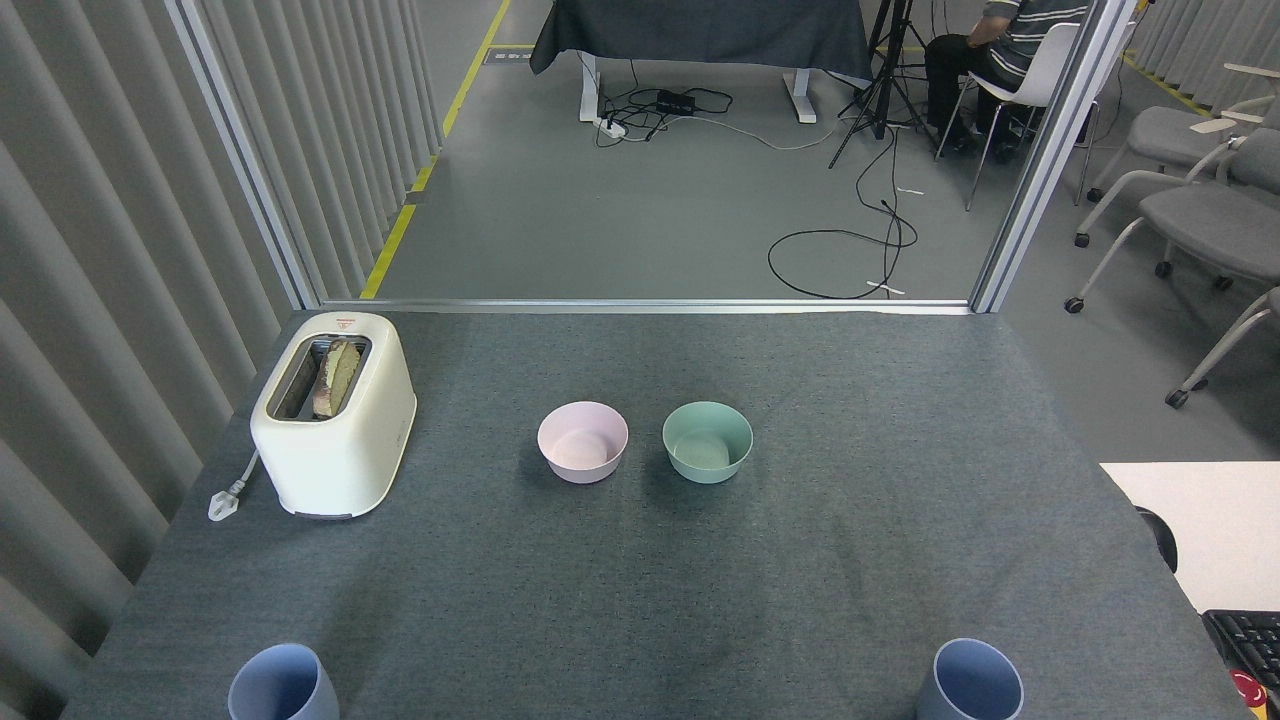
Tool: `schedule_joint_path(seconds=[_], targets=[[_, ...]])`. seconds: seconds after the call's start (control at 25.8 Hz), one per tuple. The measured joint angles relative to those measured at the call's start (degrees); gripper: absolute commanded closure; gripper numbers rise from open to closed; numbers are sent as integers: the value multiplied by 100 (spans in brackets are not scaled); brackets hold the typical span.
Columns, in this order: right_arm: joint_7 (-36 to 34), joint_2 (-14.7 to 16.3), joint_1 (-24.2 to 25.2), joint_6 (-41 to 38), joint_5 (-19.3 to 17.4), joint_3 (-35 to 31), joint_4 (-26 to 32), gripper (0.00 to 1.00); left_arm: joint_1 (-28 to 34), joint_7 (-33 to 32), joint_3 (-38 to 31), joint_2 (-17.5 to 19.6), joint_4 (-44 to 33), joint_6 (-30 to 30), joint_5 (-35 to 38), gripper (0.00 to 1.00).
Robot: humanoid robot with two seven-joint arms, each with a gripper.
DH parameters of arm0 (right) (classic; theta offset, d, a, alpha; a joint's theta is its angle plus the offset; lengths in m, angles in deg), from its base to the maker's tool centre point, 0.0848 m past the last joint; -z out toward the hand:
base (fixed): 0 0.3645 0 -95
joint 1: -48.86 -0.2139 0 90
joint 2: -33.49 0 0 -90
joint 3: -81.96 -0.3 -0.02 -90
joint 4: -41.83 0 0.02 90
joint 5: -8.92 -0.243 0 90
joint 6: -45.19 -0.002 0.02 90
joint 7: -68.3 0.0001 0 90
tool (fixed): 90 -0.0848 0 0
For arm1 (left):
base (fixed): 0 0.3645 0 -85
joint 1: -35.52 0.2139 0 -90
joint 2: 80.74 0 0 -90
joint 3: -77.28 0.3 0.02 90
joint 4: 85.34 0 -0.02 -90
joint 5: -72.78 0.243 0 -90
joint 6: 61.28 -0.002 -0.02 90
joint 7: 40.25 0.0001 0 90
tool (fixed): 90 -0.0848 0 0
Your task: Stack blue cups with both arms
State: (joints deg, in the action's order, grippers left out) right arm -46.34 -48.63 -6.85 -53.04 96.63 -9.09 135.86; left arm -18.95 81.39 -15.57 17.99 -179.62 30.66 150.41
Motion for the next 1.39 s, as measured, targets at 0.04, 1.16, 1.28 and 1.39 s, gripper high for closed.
schedule_joint_path(seconds=[0.04,1.16,1.28,1.39], targets=[[-3,-5,1,0,0,0,0,0,0,-18,3,0,1,-8,-1,0],[8,-32,94,-3,0,29,1,0,-1170,-114,223,-67,1138,-233,-55,0],[2,-33,104,-3,0,37,-2,0,-1363,-177,203,-59,1311,-257,-55,0],[-8,-33,124,3,-1,41,-9,0,-1468,-233,177,-51,1437,-268,-60,0]])
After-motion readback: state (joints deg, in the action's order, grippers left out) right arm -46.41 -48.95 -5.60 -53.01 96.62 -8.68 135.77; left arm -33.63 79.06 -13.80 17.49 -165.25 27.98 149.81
